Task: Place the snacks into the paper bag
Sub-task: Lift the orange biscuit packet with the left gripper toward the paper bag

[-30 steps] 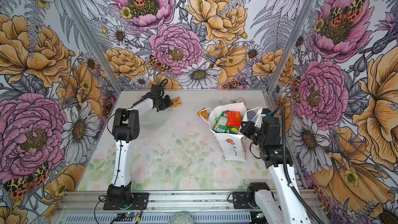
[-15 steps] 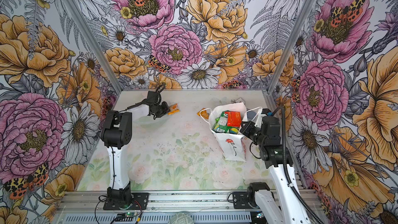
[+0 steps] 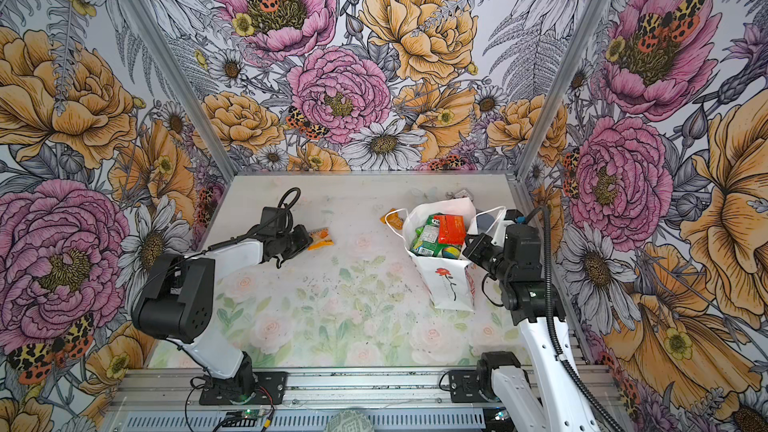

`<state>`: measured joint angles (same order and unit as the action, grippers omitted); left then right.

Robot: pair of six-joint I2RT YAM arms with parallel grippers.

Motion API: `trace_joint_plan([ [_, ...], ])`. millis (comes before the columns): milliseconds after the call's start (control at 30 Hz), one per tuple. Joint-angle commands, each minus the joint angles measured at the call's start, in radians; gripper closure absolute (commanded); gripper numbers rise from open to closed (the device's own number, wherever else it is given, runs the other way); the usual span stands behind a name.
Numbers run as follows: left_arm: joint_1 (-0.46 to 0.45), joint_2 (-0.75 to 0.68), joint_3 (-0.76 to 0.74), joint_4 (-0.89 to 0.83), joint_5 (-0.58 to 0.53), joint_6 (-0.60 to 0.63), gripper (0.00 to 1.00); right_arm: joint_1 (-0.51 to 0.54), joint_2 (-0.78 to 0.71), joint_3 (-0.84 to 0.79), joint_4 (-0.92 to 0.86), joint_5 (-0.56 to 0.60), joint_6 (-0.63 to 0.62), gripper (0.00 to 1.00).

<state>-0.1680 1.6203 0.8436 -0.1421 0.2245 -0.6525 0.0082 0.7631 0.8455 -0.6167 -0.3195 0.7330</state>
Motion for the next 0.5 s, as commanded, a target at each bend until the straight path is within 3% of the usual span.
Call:
trace_joint_plan([
  [0, -0.019, -0.101, -0.071, 0.047, -0.031, -0.007, 1.00, 0.009, -0.016, -0.009, 0.022, -0.021, 0.005, 1.00],
  [200, -0.075, -0.295, -0.206, -0.012, -0.084, -0.019, 1.00, 0.008, -0.018, -0.007, 0.022, -0.017, 0.007, 1.00],
  [467, -0.205, -0.489, -0.268, -0.129, -0.195, -0.041, 1.00, 0.010, -0.013, -0.003, 0.021, -0.010, 0.010, 1.00],
])
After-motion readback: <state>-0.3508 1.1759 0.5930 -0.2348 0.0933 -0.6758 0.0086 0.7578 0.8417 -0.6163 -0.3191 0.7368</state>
